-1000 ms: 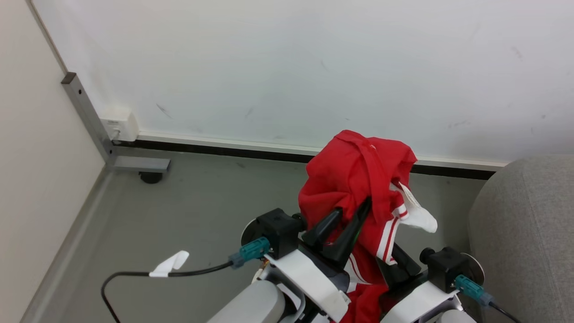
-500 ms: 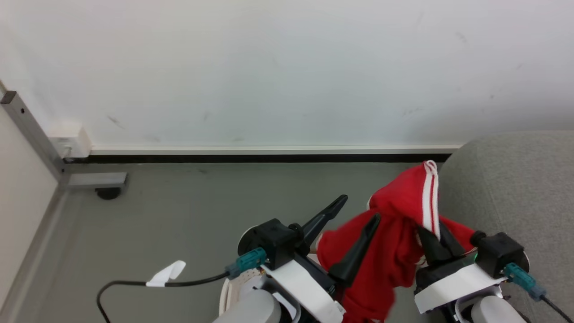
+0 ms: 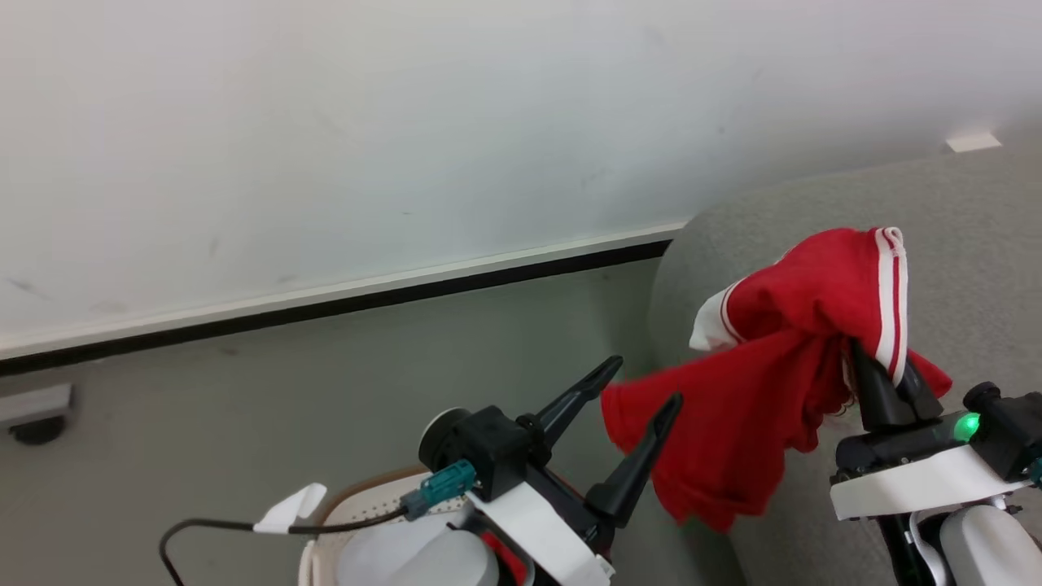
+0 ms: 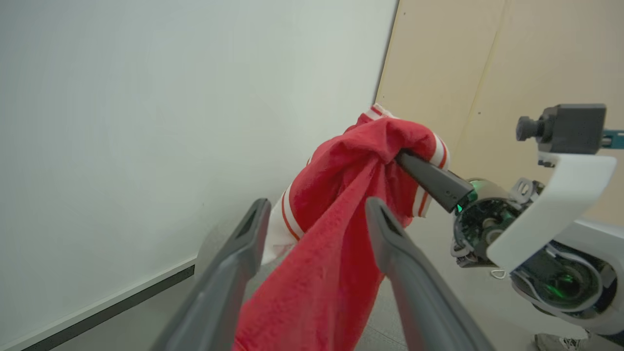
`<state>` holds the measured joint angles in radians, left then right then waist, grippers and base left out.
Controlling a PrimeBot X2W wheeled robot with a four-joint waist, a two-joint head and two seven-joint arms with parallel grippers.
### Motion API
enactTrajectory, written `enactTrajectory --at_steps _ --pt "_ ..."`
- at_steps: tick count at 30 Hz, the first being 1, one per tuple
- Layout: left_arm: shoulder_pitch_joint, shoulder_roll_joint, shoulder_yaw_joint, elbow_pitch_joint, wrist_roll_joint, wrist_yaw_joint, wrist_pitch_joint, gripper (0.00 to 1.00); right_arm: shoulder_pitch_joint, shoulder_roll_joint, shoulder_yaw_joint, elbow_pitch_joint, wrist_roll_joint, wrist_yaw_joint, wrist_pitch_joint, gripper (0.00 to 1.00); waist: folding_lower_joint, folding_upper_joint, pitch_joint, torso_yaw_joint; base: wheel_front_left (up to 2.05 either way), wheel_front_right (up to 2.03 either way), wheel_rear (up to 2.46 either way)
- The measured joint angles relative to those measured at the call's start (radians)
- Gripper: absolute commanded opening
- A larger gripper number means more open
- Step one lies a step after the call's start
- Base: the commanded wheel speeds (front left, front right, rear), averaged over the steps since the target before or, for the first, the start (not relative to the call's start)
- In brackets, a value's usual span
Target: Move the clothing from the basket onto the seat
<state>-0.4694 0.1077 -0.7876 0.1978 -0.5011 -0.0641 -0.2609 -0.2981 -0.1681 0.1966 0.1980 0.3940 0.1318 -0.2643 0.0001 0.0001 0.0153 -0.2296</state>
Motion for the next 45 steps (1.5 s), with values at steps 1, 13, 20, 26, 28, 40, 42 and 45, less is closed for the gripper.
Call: enactTrajectory --at_steps 1,13,20,26,28,40,42,45 --pt "0.001 0.001 0.001 0.000 0.002 -0.001 0.000 1.00 0.001 -0.004 -0.009 -0.008 -0.006 0.000 0.000 0.00 0.0000 0.0000 0.001 -0.018 0.00 0.00 0.00" --pt "0.003 0.010 0.020 0.025 0.043 -0.010 -0.003 1.00 0.049 -0.021 -0.043 -0.092 -0.023 0.000 0.000 0.00 0.0000 0.0000 0.039 -0.215 0.00 0.00 0.00" --pt "0.003 0.013 0.034 0.041 0.070 -0.019 -0.003 1.00 0.056 -0.002 -0.045 -0.107 -0.023 0.000 0.000 0.00 0.0000 0.0000 0.069 -0.280 0.00 0.00 0.00" --pt "0.001 0.008 0.037 0.057 0.078 -0.028 -0.003 1.00 0.050 0.012 -0.071 -0.113 -0.023 0.000 0.000 0.00 0.0000 0.0000 0.086 -0.270 0.00 0.00 0.00" --pt "-0.002 0.008 0.037 0.064 0.079 -0.032 -0.003 1.00 0.033 0.016 -0.073 -0.114 -0.023 0.000 0.000 0.00 0.0000 0.0000 0.095 -0.260 0.00 0.00 0.00" --pt "-0.059 0.043 0.026 0.073 0.114 -0.036 0.016 1.00 -0.215 -0.117 -0.110 -0.080 -0.032 0.000 0.000 0.00 0.0001 0.0000 0.211 -0.180 0.00 0.00 0.00" --pt "-0.070 0.057 0.027 0.068 0.118 -0.032 0.025 1.00 -0.278 -0.152 -0.132 -0.068 -0.028 0.000 0.000 0.00 0.0001 0.0000 0.243 -0.167 0.00 0.00 0.00" --pt "-0.086 0.070 0.028 0.058 0.129 -0.032 0.032 1.00 -0.369 -0.196 -0.163 -0.045 -0.016 0.000 0.000 0.00 0.0001 -0.0001 0.293 -0.149 0.00 0.00 0.00"
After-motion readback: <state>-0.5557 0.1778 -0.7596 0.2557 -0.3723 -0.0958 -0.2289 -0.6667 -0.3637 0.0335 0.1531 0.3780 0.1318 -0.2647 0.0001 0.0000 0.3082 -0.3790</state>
